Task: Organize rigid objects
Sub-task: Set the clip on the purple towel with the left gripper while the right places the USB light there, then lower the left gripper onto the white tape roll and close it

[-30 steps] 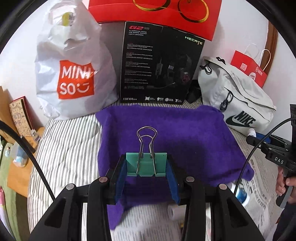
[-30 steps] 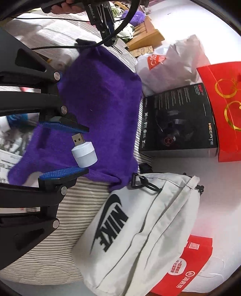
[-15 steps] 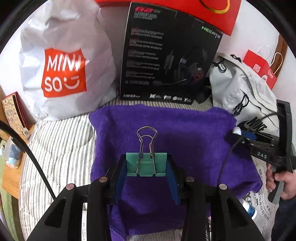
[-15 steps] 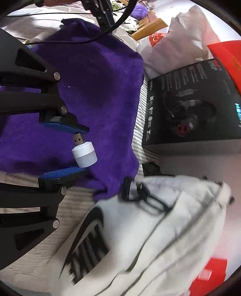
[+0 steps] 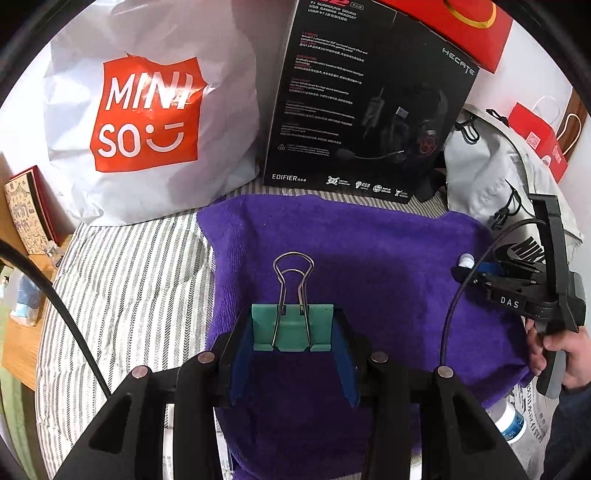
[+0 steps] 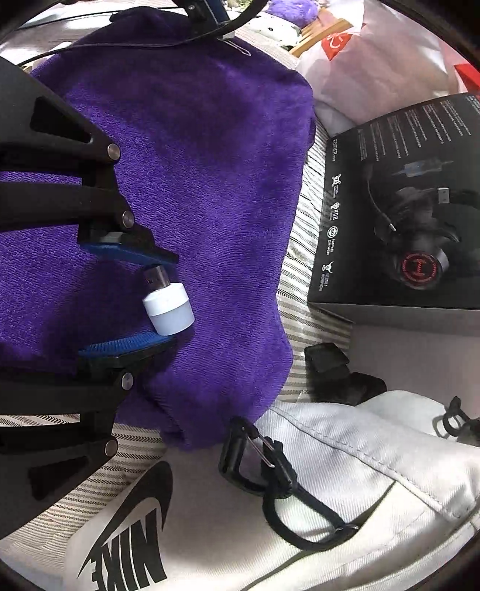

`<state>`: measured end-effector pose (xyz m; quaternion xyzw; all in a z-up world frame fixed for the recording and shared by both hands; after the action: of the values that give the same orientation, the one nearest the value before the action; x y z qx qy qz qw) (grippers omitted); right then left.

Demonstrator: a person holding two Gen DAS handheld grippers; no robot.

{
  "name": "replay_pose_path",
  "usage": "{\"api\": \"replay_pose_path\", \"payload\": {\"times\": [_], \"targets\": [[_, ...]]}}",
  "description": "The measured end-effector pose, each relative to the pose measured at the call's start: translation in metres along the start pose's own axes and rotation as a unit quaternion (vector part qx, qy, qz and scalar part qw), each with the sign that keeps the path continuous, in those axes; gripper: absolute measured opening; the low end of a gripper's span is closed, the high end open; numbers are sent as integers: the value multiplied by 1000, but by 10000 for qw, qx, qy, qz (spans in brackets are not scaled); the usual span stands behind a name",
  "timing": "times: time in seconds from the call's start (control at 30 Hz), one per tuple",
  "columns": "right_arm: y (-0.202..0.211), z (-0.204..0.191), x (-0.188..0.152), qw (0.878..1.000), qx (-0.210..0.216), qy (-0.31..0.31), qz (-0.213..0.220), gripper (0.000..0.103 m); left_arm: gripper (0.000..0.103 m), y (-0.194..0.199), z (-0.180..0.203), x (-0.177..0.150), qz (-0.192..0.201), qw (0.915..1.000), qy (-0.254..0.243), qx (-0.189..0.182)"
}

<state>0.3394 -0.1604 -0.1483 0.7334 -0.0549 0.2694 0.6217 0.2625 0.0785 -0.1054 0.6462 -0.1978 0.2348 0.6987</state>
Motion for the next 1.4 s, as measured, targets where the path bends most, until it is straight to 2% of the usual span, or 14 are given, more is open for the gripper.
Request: {"api": "replay_pose_path", "payload": {"times": [0.1, 0.27, 0.53, 0.6, 0.7, 0.83, 1.03, 1.13, 1.2, 1.3, 1.4], "targets": [[1, 1, -3, 10000, -49, 31, -49, 53, 39, -5, 0, 2, -41, 10000, 4, -57], [26, 6, -19, 9999, 145, -62, 31, 54, 39, -19, 1, 7, -18, 9999, 14, -146], [90, -10, -55, 9986, 30, 60, 530, 57, 39, -43, 12, 22, -114, 9998, -59, -165], [112, -13, -69, 9973, 145, -8, 713, 59, 39, -51, 16, 24, -324, 9993, -80, -183], [137, -16, -87, 9951, 235, -121, 955, 66, 39, -58, 22, 24, -416, 9989, -206, -36], [153, -18, -99, 9937, 258, -222, 1071, 66, 39, -60, 29, 24, -451, 9982, -387, 124], [161, -16, -126, 9937, 240, -435, 1005, 67, 40, -64, 41, 25, -541, 9949, -746, 412], [162, -17, -134, 9939, 205, -481, 975, 66, 50, -63, 41, 24, -641, 9945, -726, 398], [163, -17, -140, 9940, 207, -497, 955, 67, 68, -63, 44, 19, -756, 9931, -797, 413], [163, -19, -147, 9941, 240, -496, 930, 67, 68, -57, 43, 13, -793, 9928, -779, 457], [165, -20, -155, 9939, 293, -528, 924, 67, 68, -42, 42, 5, -751, 9944, -667, 330]]}}
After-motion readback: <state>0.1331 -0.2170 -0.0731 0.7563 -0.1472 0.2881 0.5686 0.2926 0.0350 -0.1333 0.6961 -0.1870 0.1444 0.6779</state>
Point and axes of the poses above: each gripper's, at about its wrist camera, not at the fingertips, and y roughly against the way its jaws point, z to its right, x to its top, the point moved 2 cm from there along -y, roughly the way its jaws point, and after that the axes turned 5 degrees about x, right-handed, at the moved point
